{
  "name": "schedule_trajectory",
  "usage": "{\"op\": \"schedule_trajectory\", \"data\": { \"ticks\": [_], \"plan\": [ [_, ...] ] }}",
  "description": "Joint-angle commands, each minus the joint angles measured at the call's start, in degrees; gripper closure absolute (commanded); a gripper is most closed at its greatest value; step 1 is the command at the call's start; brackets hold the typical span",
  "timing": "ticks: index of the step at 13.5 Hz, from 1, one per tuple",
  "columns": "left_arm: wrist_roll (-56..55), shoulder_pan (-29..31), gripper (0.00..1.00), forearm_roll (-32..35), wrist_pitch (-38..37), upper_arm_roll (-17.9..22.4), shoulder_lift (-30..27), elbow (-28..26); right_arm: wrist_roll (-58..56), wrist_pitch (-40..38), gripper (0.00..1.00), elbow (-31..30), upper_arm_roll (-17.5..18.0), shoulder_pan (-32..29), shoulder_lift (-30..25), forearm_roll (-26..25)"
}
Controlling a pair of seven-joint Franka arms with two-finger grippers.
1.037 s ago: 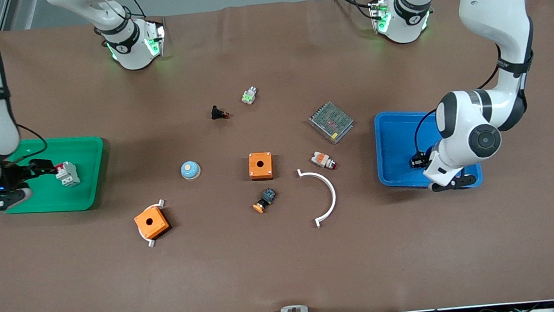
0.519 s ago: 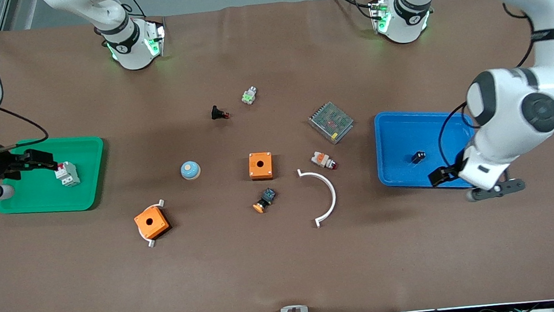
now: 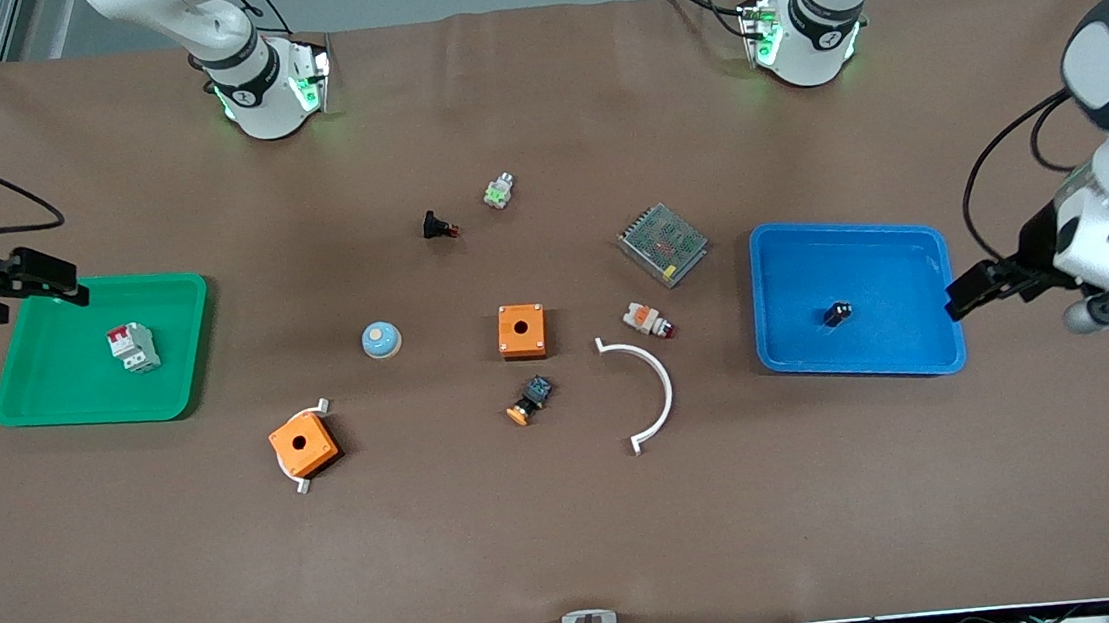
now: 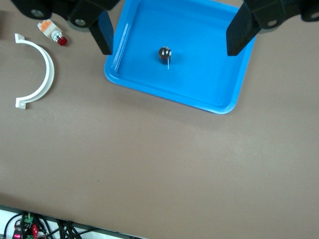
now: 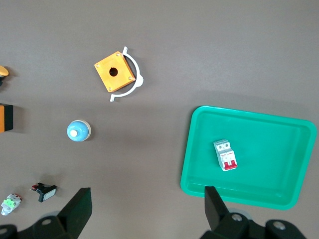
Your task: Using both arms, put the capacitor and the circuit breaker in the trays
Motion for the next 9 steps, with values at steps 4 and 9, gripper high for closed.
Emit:
{"op": "schedule_trajectory", "data": {
  "ticks": [4, 9],
  "plan": [
    [5.68, 10.26, 0.00, 3.34, -10.63, -7.94, -9.47, -0.46, 1.05, -0.34, 0.00, -0.65, -0.09, 0.06, -1.86, -1.35],
    [8.60, 8.47, 0.00, 3.25, -14.86, -6.85, -10.10, 3.48, 1.40, -0.34, 0.00, -0.39, 2.00, -0.91, -2.04, -1.17]
  ]
}}
